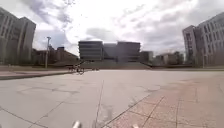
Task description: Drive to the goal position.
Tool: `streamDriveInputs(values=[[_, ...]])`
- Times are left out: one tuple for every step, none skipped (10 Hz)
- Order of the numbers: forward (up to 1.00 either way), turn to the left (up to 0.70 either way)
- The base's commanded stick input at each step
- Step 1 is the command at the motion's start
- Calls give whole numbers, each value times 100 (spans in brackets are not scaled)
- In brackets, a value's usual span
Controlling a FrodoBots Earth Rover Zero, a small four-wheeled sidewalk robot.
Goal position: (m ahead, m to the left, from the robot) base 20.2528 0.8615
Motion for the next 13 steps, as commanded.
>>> streamDriveInputs(values=[[6,0],[6,0],[6,0],[6,0],[6,0],[6,0],[6,0],[6,0],[6,0],[6,0],[6,0],[6,0],[-3,0]])
